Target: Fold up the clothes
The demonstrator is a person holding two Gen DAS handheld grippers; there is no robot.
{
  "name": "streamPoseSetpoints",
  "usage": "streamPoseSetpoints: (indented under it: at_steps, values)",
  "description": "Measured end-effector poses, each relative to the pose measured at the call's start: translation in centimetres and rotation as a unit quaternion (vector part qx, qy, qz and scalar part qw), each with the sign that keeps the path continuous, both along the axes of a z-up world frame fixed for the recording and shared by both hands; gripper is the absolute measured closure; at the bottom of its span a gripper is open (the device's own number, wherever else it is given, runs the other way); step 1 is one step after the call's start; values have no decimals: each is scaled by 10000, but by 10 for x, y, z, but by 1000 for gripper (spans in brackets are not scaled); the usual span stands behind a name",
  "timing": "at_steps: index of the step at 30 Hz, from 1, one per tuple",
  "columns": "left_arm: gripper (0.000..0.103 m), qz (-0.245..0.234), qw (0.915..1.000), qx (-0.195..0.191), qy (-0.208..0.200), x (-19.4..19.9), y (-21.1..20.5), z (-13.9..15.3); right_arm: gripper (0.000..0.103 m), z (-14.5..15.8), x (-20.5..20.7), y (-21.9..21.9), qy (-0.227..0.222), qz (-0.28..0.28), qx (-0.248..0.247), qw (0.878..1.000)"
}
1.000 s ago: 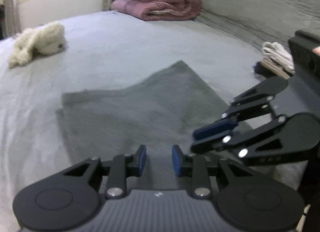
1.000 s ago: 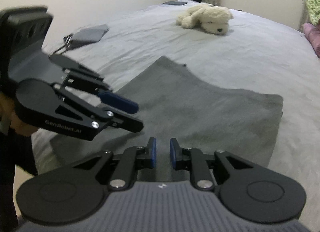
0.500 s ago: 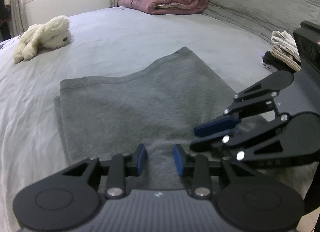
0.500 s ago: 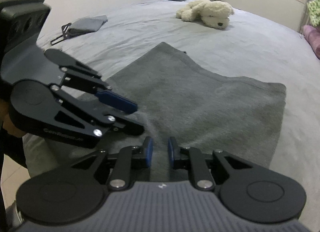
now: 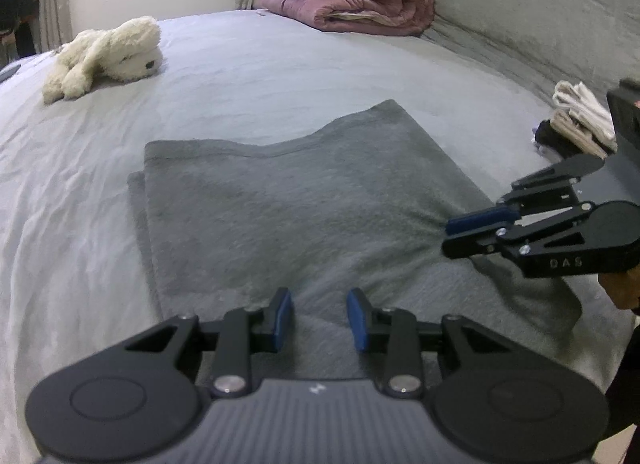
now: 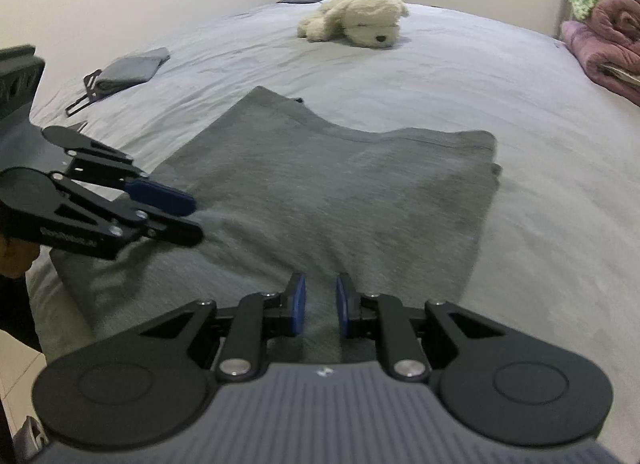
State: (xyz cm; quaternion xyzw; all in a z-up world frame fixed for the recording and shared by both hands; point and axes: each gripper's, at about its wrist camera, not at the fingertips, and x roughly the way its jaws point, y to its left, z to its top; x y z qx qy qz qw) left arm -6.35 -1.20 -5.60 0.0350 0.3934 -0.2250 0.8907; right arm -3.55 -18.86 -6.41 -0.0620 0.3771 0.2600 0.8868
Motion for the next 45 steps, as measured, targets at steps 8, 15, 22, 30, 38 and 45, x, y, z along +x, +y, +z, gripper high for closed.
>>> streamPoseSetpoints:
  at_steps: [8,15,22,30,38,45]
  values:
    - [71,68,9995,-281,112,2,16,1,87,0,3,-36,396,-561,549,9961]
    - [78,372,9972,-615,220,11,34,7,88,1,-1,-50,494,-894,727,9921]
    - [78,563,9966,-600,87,17,28,10,79,4,-1,-40,304,-941,633,9931]
    - [78,796,9961,-344,145,26,22,0,78,1,6,-26,209,-943,305,9949]
    - [82,1021,9934,-460,245,24,33,1,82,1,6,-37,219,-1150,287,9927]
    - [83,1030,9929,-518,303,29,36,1,82,0,12,-35,216,-1215,206,9921]
